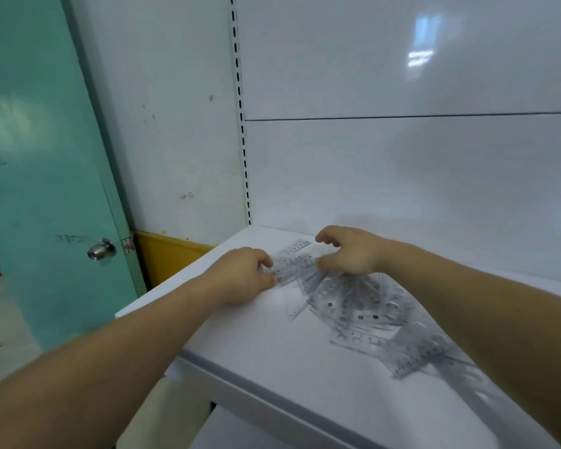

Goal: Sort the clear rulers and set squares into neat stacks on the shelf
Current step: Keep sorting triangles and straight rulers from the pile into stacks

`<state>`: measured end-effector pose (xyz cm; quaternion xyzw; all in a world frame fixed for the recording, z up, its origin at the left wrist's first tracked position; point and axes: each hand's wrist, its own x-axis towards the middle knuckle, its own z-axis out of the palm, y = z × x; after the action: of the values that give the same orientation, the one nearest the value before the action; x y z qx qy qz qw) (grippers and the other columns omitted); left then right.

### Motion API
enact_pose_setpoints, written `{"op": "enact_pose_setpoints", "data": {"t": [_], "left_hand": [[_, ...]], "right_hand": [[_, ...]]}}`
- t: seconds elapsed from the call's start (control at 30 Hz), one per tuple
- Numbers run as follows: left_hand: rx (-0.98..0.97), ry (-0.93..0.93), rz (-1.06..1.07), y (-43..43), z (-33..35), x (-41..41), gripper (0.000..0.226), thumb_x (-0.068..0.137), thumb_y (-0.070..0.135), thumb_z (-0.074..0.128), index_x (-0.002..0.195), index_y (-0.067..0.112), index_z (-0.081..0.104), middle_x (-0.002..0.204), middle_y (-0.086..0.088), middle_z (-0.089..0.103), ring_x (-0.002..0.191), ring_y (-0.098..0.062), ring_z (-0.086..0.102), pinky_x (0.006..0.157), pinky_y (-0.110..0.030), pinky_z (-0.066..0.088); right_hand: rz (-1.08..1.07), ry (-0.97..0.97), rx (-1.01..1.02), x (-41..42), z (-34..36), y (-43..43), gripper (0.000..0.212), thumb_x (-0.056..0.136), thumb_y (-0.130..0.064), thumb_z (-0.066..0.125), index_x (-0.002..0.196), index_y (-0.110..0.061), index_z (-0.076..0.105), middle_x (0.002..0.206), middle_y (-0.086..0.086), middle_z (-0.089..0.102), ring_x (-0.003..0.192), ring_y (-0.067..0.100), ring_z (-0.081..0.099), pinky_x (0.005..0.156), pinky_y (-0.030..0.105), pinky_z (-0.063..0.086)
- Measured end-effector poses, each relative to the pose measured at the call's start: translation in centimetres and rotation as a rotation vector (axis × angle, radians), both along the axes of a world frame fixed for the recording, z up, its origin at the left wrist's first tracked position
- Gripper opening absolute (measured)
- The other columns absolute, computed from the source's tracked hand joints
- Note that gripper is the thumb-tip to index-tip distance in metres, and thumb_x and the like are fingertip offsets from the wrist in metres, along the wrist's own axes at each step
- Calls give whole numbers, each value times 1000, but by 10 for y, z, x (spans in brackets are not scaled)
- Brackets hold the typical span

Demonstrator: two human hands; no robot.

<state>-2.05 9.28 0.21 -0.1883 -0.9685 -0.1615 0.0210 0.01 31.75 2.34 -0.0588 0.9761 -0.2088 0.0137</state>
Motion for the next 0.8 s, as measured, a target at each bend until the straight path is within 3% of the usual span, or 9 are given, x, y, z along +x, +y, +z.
{"op": "enact_pose_setpoints", "data": {"t": [0.1,0.27,0.33,0.43,0.57,0.7,0.8], "left_hand": [[19,51,-47,-1,-2,0,37,87,42,60,120,26,60,116,3,61,100,-14,54,84,-22,39],[160,44,-66,-6,-3,0,39,83,40,67,119,26,59,112,5,57,94,-12,55,80,-22,40],[200,45,-72,-10,-3,-1,38,83,38,67,118,27,59,113,7,57,94,-11,55,78,-22,41],[224,52,-70,-16,-1,-2,35,85,35,65,119,27,58,112,7,56,92,-11,55,75,-22,42],[215,64,-46,-24,1,-7,39,86,34,64,123,25,55,119,5,54,99,-15,56,80,-24,42],[235,62,-5,-26,2,-11,42,87,32,65,126,23,54,127,0,52,106,-20,55,85,-26,42],[232,74,0,-24,3,-11,43,87,32,65,126,23,53,127,-1,52,106,-21,56,89,-29,43]], "right_hand": [[14,16,43,4,-1,-13,60,90,-47,54,145,-33,32,153,-7,30,139,17,30,110,32,25],[7,53,154,6,3,-21,37,93,-37,53,128,-26,54,134,0,50,121,19,47,94,25,34],[-3,57,122,5,3,-23,37,92,-35,54,128,-25,52,129,-1,52,118,19,49,91,25,36],[17,24,143,3,1,-28,45,94,-38,51,137,-26,46,135,-2,49,123,18,46,99,26,34],[4,81,137,-1,0,-30,25,91,-27,57,114,-17,62,114,0,57,109,18,53,84,24,38],[-11,125,119,1,3,-26,14,90,-25,59,99,-15,63,94,-5,55,88,15,51,74,23,37],[-7,202,94,2,4,-17,9,93,-23,54,93,-16,60,92,-3,57,88,17,52,75,26,40]]}}
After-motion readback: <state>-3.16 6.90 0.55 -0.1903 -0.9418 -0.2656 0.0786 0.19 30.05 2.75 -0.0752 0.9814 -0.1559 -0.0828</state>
